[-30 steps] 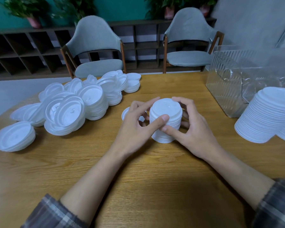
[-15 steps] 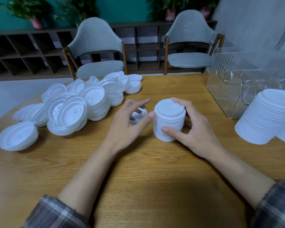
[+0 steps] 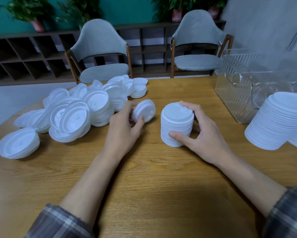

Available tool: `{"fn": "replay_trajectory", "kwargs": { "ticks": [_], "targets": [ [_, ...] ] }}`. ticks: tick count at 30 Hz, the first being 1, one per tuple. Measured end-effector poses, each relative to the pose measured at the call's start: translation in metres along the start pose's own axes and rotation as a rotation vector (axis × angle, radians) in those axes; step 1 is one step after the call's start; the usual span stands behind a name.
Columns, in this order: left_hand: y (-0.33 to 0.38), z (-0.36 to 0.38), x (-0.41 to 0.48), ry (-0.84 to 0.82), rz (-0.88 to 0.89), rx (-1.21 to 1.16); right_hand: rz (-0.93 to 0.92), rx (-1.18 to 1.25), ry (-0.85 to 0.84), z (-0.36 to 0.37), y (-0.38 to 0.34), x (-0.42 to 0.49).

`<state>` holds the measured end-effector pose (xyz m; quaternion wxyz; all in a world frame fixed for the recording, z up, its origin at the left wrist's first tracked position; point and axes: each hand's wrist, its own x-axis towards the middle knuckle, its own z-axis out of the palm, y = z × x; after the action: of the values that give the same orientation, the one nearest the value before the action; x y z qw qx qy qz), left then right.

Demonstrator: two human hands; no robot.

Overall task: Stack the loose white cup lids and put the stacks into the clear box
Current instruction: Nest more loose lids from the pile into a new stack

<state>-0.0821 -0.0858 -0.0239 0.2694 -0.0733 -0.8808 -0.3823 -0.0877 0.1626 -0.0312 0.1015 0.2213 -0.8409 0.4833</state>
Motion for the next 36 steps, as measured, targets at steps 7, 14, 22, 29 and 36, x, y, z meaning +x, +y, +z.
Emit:
{"fn": "replay_trajectory", "kwargs": {
  "ticks": [7, 14, 22, 29, 36],
  "targets": [
    [0.022, -0.003, 0.006, 0.087, -0.331, -0.780, -0.012, 0.049, 0.030, 0.001, 0.000, 0.000],
    [0.034, 0.002, 0.002, -0.127, -0.401, -0.922, -0.010, 0.096, 0.021, 0.003, -0.003, 0.000],
    [0.034, 0.012, -0.006, -0.129, -0.136, -0.501, -0.055, 0.118, -0.040, 0.007, -0.007, -0.002],
    [0.040, 0.013, -0.012, -0.129, -0.101, -0.429, -0.092, 0.046, -0.031, 0.007, -0.001, -0.002],
    [0.038, 0.017, -0.012, -0.119, -0.067, -0.388, -0.073, 0.070, -0.025, 0.009, 0.000, -0.003]
  ]
}}
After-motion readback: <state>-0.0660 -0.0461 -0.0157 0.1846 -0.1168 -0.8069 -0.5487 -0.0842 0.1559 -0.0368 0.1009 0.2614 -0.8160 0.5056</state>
